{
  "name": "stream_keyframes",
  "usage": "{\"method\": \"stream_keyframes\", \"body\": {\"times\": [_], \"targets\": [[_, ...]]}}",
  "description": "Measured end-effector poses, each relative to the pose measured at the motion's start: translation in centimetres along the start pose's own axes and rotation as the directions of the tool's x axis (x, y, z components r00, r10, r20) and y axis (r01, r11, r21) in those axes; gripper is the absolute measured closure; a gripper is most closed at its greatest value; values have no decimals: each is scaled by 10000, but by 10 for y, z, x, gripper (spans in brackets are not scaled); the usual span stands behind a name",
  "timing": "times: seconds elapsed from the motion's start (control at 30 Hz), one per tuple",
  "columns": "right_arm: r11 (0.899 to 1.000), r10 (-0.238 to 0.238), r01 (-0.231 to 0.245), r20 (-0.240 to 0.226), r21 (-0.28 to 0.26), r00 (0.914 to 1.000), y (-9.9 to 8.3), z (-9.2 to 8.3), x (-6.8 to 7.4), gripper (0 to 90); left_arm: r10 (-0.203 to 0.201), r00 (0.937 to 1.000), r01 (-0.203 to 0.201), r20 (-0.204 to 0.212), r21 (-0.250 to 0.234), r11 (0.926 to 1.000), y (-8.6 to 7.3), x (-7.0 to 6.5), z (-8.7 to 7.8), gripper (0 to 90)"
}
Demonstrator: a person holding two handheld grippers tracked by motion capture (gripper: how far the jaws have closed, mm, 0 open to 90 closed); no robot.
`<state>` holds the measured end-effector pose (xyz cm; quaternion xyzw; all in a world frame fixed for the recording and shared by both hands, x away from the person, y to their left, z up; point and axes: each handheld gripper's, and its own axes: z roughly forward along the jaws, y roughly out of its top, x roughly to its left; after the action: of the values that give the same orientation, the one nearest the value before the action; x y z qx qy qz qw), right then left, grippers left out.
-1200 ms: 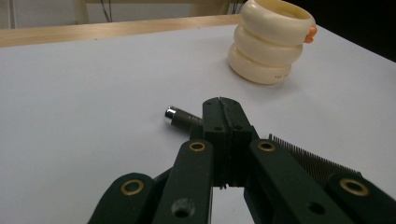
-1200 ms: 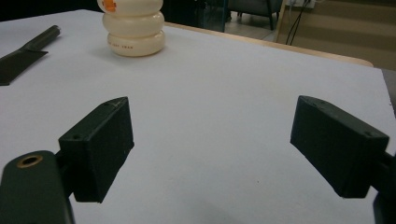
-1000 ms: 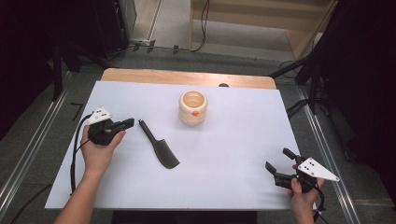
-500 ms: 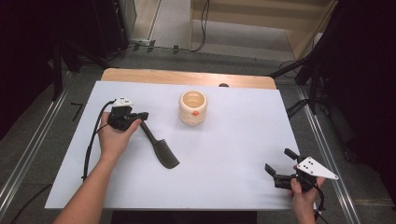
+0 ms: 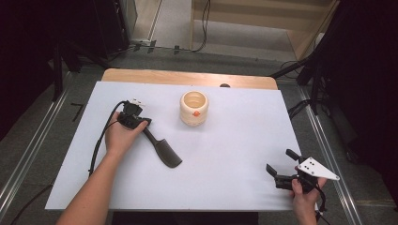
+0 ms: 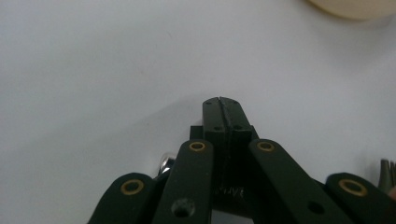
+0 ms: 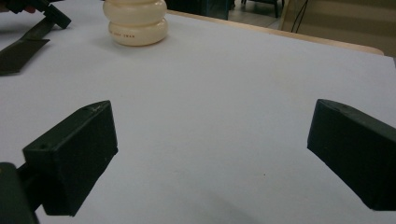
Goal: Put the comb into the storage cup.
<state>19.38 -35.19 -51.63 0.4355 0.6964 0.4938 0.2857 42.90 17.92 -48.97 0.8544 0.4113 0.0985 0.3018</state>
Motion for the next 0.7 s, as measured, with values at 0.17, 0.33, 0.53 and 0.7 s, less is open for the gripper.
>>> {"method": "stream_keyframes", "body": {"times": [0.17,0.33,0.53,0.7], "targets": [[10000,-2,2,-10,31,10000,0,0,0,1,328,9994,-323,-112,372,9988,-3,-4,-6,900],[10000,27,-27,-55,85,10000,0,0,0,1,721,9974,-716,-39,716,9949,-4,-11,-10,900],[9999,4,-3,-58,136,10000,0,1,-1,1,1056,9944,-1056,60,1042,9889,-9,-16,-15,900],[9998,14,-13,-55,173,10000,0,2,0,2,1138,9933,-1155,209,1184,9862,-13,-16,-20,900]]}}
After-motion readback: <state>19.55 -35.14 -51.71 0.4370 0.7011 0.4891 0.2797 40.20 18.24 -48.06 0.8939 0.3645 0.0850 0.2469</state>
